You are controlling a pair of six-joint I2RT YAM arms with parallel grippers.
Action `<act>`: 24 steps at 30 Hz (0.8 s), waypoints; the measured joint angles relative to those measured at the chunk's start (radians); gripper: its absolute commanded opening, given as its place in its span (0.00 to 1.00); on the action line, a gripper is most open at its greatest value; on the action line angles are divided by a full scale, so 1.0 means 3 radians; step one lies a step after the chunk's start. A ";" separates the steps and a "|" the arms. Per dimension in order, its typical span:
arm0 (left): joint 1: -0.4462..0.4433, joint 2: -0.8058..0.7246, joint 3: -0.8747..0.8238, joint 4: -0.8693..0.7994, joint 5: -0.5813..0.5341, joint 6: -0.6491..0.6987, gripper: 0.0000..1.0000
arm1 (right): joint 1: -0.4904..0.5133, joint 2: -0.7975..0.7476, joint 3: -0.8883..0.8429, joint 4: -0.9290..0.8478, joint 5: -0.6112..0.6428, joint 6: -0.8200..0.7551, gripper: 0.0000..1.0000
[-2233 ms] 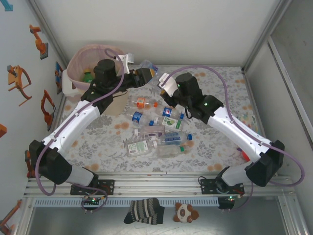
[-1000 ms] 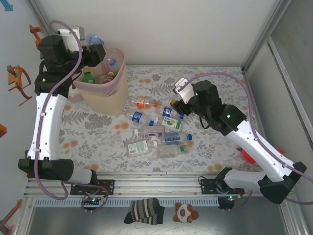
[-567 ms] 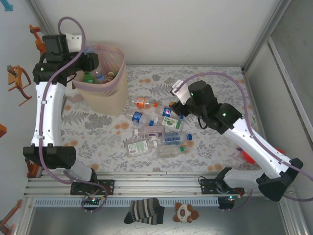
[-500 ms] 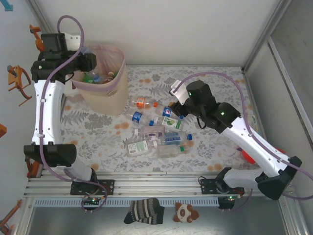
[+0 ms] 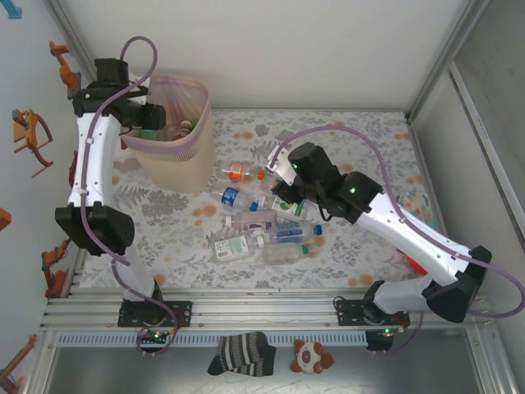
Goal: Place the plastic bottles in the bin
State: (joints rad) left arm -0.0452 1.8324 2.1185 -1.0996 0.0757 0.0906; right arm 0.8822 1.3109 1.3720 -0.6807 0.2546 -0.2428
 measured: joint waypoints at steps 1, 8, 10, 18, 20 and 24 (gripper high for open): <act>0.0000 0.0032 0.0000 -0.0008 0.0004 0.0006 0.55 | 0.0009 0.0013 0.0000 -0.0006 0.0008 0.0001 0.65; 0.0000 0.0319 0.0001 -0.0135 0.0027 0.0075 0.55 | 0.0020 0.0024 0.0000 0.0037 0.0043 0.0038 0.64; 0.0000 0.0412 0.0001 -0.0140 0.0036 0.0089 0.55 | 0.0020 0.0023 0.0000 0.0078 0.0062 0.0043 0.64; 0.0028 0.0641 0.0042 -0.0141 0.0046 0.0118 0.56 | 0.0020 -0.0010 -0.0028 0.0216 0.0158 0.0075 0.64; 0.0029 0.0671 0.0076 -0.0161 0.0051 0.0126 0.57 | 0.0020 -0.0018 -0.0043 0.0216 0.0170 0.0088 0.64; 0.0042 0.0734 0.0136 -0.0195 0.0098 0.0130 0.59 | 0.0020 -0.0037 -0.0060 0.0220 0.0177 0.0122 0.64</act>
State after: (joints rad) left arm -0.0326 2.0525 2.1593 -1.1580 0.1051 0.1295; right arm 0.8883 1.2999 1.3540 -0.6147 0.3077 -0.2062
